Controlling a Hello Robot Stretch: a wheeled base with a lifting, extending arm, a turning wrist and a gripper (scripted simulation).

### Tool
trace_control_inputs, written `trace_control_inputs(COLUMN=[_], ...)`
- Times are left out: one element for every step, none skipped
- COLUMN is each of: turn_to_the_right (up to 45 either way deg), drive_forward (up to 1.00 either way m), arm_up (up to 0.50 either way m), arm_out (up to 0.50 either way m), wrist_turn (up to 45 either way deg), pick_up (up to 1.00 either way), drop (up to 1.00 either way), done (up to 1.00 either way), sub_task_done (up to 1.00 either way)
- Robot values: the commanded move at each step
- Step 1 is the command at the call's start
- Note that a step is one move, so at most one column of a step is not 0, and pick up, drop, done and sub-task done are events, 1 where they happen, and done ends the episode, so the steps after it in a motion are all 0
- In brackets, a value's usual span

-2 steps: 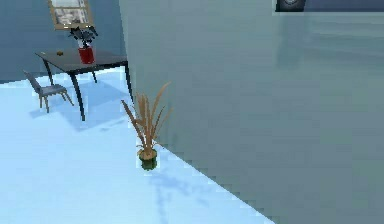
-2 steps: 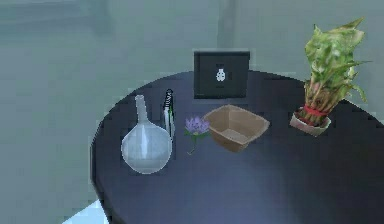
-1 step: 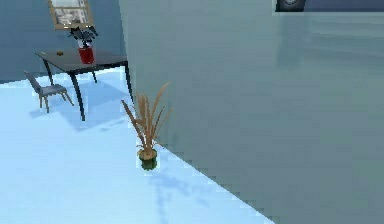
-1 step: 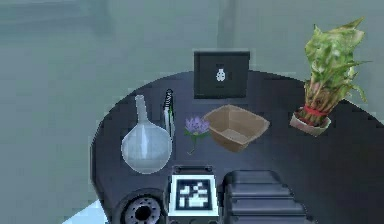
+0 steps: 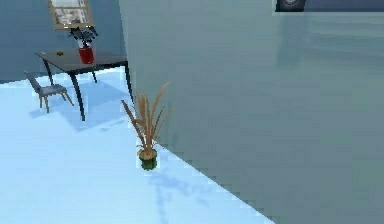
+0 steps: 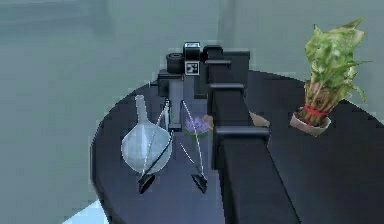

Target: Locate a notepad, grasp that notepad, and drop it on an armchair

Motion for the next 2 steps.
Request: trace_control_inputs(turn_to_the_right=[0.0, 0.0], drive_forward=[0.00, 0.00], arm_up=[0.00, 0.00], arm_out=[0.00, 0.00], wrist_turn=[45.0, 45.0], pick_up=[0.00, 0.00], drop=[0.00, 0.00], done=[0.00, 0.00], sub_task_done=[0.00, 0.00])
